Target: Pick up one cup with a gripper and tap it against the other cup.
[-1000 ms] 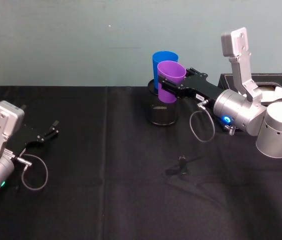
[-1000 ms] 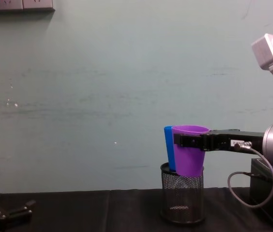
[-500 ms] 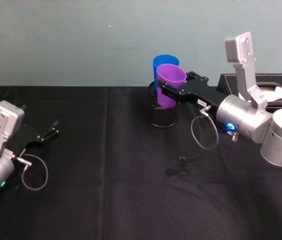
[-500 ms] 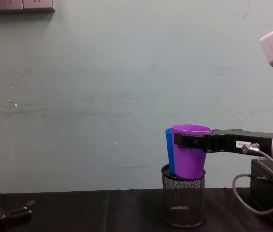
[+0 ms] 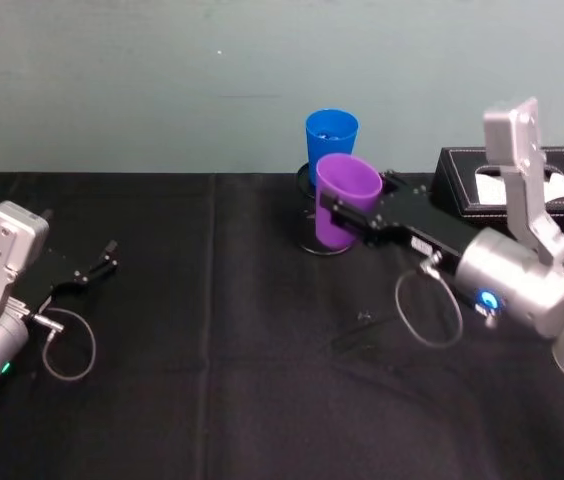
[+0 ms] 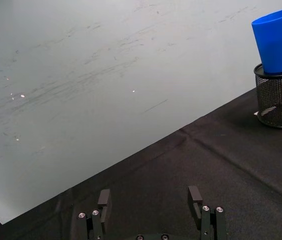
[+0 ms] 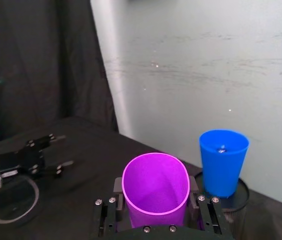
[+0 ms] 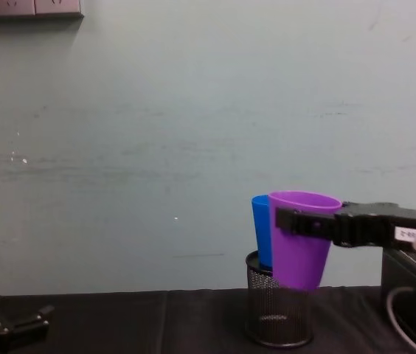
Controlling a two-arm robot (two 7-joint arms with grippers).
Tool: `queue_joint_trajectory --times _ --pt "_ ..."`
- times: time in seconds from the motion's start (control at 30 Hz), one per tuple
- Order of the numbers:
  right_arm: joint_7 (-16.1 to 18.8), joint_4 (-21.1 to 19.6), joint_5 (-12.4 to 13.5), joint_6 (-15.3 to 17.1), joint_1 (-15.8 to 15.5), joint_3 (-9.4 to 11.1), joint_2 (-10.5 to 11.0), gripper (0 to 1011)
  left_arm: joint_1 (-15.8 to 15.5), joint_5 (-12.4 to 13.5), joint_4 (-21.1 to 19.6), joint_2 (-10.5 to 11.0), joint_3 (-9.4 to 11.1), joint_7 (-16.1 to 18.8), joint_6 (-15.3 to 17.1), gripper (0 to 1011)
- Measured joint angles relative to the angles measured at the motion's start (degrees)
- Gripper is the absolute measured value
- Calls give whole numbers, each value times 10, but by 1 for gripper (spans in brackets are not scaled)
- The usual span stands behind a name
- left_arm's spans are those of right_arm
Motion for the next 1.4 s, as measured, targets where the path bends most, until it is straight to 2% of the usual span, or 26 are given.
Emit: queue_joint_trajectory --times 0.27,0.6,0.73,0.97,1.4 --pt "0 -51 13 -20 -69 7 35 723 0 0 0 0 0 0 0 1000" --pt "-6 -54 -11 -58 -112 -2 46 723 0 0 0 0 0 0 0 1000" --pt "-7 -38 -25 -81 -126 -6 38 723 0 0 0 0 0 0 0 1000" --pt "-10 2 -43 -106 -126 -5 18 723 0 0 0 0 0 0 0 1000" --pt "-8 37 -61 -119 -120 0 -6 723 0 0 0 0 0 0 0 1000"
